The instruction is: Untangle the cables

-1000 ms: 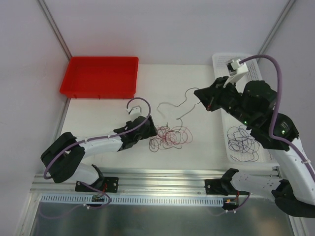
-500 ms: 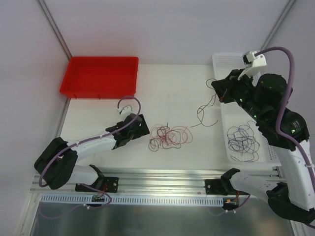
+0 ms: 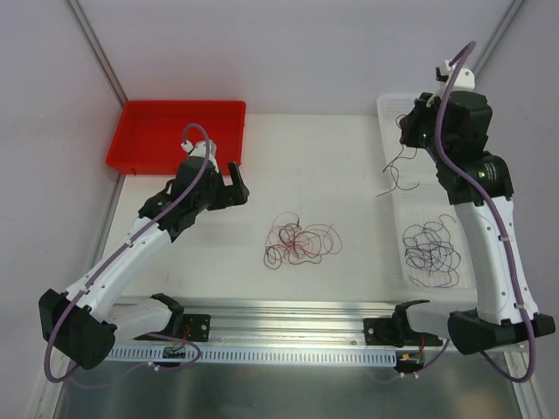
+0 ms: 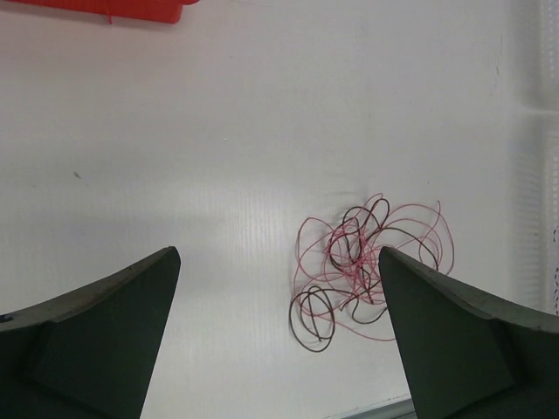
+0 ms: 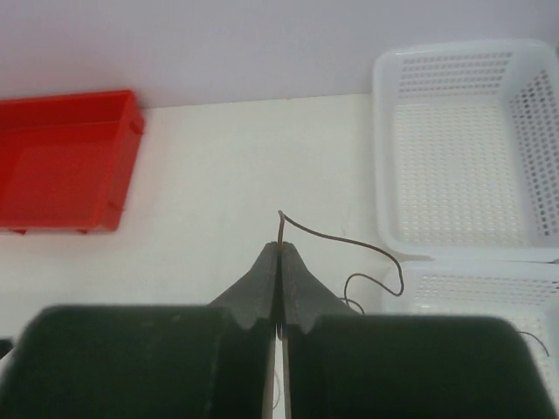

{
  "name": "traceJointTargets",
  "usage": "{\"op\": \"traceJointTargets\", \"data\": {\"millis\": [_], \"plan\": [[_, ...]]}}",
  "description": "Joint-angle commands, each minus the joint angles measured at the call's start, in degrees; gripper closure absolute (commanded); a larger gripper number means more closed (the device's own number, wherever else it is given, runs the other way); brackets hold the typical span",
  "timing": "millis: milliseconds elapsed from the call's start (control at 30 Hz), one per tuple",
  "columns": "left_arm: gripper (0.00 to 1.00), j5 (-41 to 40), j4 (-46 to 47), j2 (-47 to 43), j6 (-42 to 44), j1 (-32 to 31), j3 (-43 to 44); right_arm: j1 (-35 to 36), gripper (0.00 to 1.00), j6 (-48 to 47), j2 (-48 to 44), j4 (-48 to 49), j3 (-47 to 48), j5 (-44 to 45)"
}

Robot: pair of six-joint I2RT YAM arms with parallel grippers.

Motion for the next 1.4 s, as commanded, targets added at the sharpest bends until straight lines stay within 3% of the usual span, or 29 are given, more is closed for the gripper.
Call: {"op": "traceJointTargets", "data": {"millis": [0,200,400,567,633,667,767,1000,1167,1367], "plan": [[0.01,3.5,-8.3,-3.3,10.7,2.2,3.2,-5.4,0.99,-1.6,4.2,8.2,2.1,3.1],[0.01,-4.3,-6.7,-8.5,16.1,2.6,-1.8,-15.5,0.99,-1.4,15.2,15.2,4.3,3.2],[0.01,-3.7,-2.0,-11.3,18.4,2.7,-8.4,-22.0,0.95,-0.5,30.2,18.4,13.7,0.6],[0.01,-3.9,-1.6,-9.8,19.4,2.8,-8.5,-23.8,0.36,-0.3,42.0,14.4,23.8,-2.2],[0.01,-2.5,-1.6,-8.3,19.7,2.7,-8.2,-23.9,0.29,-0.8,43.4,13.1,25.0,-3.4],[0.01,-1.9,-1.6,-7.9,19.7,2.7,-8.2,-23.9,0.23,-0.8,42.9,13.3,24.3,-4.1],[0.01,0.2,-1.6,-7.0,19.4,2.8,-8.0,-23.9,0.2,0.6,38.9,14.6,19.1,-6.6],[0.01,3.6,-1.6,-6.3,19.7,2.7,-7.8,-21.3,0.2,5.7,25.4,15.2,1.7,-19.5],[0.01,7.1,-1.6,-5.8,19.8,2.7,-7.4,-12.9,0.21,5.2,17.2,11.2,-10.9,-21.8],[0.01,12.3,-1.5,-3.7,19.3,2.7,-7.2,-0.6,0.24,10.1,7.1,11.6,-28.8,-17.6]]}}
